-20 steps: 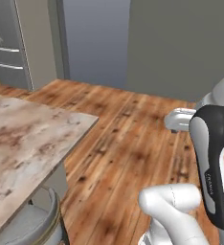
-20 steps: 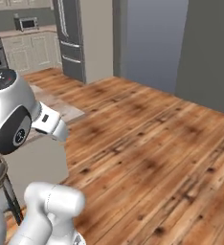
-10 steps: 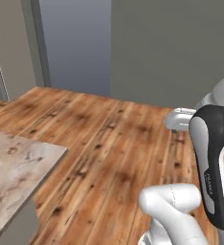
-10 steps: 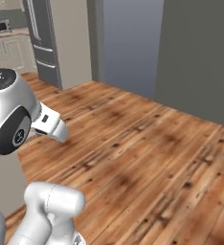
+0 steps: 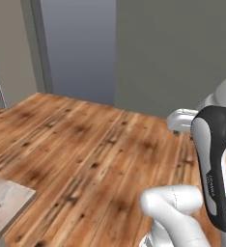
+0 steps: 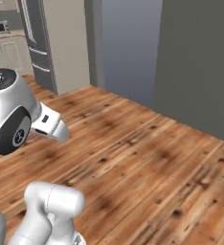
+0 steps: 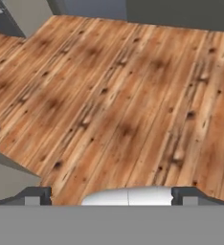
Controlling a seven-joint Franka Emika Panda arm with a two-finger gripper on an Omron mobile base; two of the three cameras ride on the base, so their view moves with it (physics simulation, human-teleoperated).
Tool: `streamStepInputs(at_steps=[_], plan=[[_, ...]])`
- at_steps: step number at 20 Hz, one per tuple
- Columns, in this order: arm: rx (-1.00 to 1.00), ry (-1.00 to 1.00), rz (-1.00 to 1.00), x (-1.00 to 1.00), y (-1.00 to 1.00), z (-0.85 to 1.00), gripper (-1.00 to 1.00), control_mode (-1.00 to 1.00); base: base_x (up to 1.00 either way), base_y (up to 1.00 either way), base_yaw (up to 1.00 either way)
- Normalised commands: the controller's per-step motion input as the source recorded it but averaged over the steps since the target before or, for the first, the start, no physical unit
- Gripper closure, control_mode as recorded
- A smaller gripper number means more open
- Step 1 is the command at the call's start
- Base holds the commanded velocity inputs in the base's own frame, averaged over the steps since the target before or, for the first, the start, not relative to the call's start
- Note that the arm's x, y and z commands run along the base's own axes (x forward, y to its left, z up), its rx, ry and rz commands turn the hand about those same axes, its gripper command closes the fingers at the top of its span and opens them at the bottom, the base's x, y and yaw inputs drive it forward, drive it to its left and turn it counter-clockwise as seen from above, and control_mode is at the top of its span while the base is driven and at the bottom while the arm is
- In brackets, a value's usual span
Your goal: Retrieve the tupperware and aluminum foil from the cabinet and place them on the dining counter near the plate with fishs to prepare for storing leftovers.
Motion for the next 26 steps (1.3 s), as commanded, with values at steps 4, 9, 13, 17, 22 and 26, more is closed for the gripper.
streamStepInputs(at_steps=[4,9,13,17,22,26], plan=[[0.00,0.00,0.00,0.00,0.00,0.00,-1.00,1.00,1.00,-0.02,0.41],[0.00,0.00,0.00,0.00,0.00,0.00,-1.00,1.00,1.00,0.00,0.49],[0.00,0.00,0.00,0.00,0.00,0.00,-1.00,1.00,1.00,-0.01,0.49],[0.00,0.00,0.00,0.00,0.00,0.00,-1.00,1.00,1.00,-0.03,0.47],[0.00,0.00,0.00,0.00,0.00,0.00,-1.00,1.00,1.00,-0.05,0.45],[0.00,0.00,0.00,0.00,0.00,0.00,-1.00,1.00,1.00,-0.04,0.43]])
